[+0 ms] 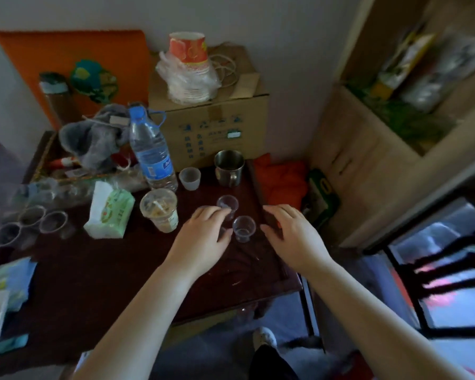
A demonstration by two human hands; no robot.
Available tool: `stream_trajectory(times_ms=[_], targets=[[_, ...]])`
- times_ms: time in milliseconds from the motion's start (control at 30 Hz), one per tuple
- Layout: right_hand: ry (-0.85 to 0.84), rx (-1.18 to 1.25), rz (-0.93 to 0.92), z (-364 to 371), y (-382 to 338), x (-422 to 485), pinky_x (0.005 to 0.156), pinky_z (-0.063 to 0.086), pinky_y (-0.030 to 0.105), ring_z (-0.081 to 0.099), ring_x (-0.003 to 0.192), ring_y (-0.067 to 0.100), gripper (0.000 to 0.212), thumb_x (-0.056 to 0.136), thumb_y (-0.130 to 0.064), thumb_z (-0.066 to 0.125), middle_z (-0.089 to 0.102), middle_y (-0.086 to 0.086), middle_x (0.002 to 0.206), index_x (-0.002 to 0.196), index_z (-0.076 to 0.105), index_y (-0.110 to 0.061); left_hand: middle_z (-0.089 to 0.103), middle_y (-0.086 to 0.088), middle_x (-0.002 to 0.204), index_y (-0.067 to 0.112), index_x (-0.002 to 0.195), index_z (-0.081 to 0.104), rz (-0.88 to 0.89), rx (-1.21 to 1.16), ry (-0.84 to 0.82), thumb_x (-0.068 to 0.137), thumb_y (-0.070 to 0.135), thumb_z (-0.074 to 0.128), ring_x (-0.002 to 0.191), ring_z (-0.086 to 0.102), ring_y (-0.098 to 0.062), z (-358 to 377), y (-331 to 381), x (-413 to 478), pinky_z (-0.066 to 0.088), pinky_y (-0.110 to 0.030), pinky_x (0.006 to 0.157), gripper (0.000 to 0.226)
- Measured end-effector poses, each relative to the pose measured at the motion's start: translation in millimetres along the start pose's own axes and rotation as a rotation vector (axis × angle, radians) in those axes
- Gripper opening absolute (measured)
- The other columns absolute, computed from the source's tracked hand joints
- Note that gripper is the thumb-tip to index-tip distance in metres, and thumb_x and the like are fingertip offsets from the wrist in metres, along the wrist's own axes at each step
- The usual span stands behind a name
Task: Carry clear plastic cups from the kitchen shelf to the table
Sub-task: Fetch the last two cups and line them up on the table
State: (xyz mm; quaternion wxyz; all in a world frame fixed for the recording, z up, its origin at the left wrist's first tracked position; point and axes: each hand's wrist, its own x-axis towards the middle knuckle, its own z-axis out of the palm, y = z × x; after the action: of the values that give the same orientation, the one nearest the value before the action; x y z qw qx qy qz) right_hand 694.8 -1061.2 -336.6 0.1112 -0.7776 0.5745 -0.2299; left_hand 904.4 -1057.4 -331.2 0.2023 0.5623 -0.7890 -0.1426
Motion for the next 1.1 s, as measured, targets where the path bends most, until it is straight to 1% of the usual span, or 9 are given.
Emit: stream_trajectory(times_ms=[167,333,567,667,733,767,900,1000,1100], targets=[[0.137,-0.082,0.072,-60,-47,-49,0.094,0.039,0.029,0.046,0.12,0.017,0.055,0.088,-0.05,0.046,0.054,0.0,0.13,0.132,0.047,-0.018,0.047,0.003,0.137,0.02,0.136,0.041,0.206,0.02,0.03,0.091,0.043,0.044,0.127,0.036,-0.014,-49,44,-19,0.031,-0.028,0.1,0.051],[0.297,-0.153,0.168,-127,-75,-115,0.096,0.04,0.03,0.047,0.12,0.017,0.061,0.086,-0.058,0.039,0.054,0.0,0.13,0.132,0.047,-0.019,0.044,0.005,0.14,0.025,0.137,0.038,0.403,0.003,0.025,0.088,0.055,0.035,0.13,0.032,-0.012,-79,116,-36,0.026,-0.03,0.103,0.057],[0.525,-0.252,0.334,-222,-77,-238,0.099,0.04,0.037,0.047,0.12,0.021,0.062,0.084,-0.058,0.043,0.053,0.002,0.128,0.13,0.047,-0.017,0.047,0.003,0.137,0.022,0.136,0.04,0.744,-0.061,-0.015,0.088,0.056,0.037,0.128,0.035,-0.013,-94,239,-74,0.028,-0.033,0.104,0.059],[0.615,-0.307,0.409,-260,-81,-306,0.101,0.036,0.032,0.046,0.122,0.019,0.061,0.085,-0.058,0.043,0.052,0.0,0.13,0.131,0.046,-0.018,0.05,0.003,0.135,0.02,0.134,0.044,0.868,-0.114,-0.012,0.087,0.055,0.038,0.126,0.038,-0.013,-93,298,-104,0.029,-0.031,0.101,0.059],[0.674,-0.365,0.466,-283,-89,-358,0.102,0.031,0.024,0.044,0.123,0.017,0.059,0.086,-0.055,0.045,0.05,0.0,0.132,0.131,0.045,-0.018,0.049,0.001,0.136,0.02,0.134,0.044,0.946,-0.158,-0.031,0.087,0.054,0.04,0.126,0.038,-0.015,-89,343,-130,0.029,-0.032,0.102,0.058],[0.699,-0.392,0.498,-294,-95,-387,0.103,0.029,0.023,0.042,0.125,0.016,0.058,0.086,-0.054,0.046,0.048,0.001,0.134,0.132,0.045,-0.017,0.049,0.0,0.137,0.02,0.134,0.044,0.985,-0.192,-0.054,0.088,0.053,0.042,0.127,0.038,-0.015,-85,367,-146,0.028,-0.032,0.103,0.056],[0.769,-0.468,0.629,-336,-124,-517,0.106,0.029,0.027,0.039,0.127,0.016,0.059,0.085,-0.048,0.051,0.045,0.002,0.137,0.133,0.042,-0.015,0.049,0.001,0.137,0.023,0.133,0.046,1.138,-0.377,-0.18,0.087,0.048,0.049,0.126,0.04,-0.013,-65,471,-235,0.025,-0.021,0.103,0.053],[0.789,-0.57,0.748,-364,-150,-620,0.104,0.025,0.02,0.039,0.126,0.014,0.061,0.084,-0.053,0.046,0.045,0.0,0.137,0.134,0.041,-0.018,0.051,0.0,0.135,0.022,0.132,0.047,1.252,-0.455,-0.261,0.085,0.055,0.044,0.124,0.044,-0.017,-49,550,-314,0.033,-0.032,0.105,0.058],[0.798,-0.677,0.873,-386,-178,-718,0.103,0.03,0.025,0.039,0.127,0.014,0.061,0.086,-0.055,0.045,0.045,0.001,0.138,0.135,0.04,-0.019,0.052,0.0,0.132,0.023,0.131,0.047,1.366,-0.505,-0.305,0.082,0.061,0.038,0.12,0.047,-0.018,-34,621,-391,0.036,-0.032,0.1,0.063]])
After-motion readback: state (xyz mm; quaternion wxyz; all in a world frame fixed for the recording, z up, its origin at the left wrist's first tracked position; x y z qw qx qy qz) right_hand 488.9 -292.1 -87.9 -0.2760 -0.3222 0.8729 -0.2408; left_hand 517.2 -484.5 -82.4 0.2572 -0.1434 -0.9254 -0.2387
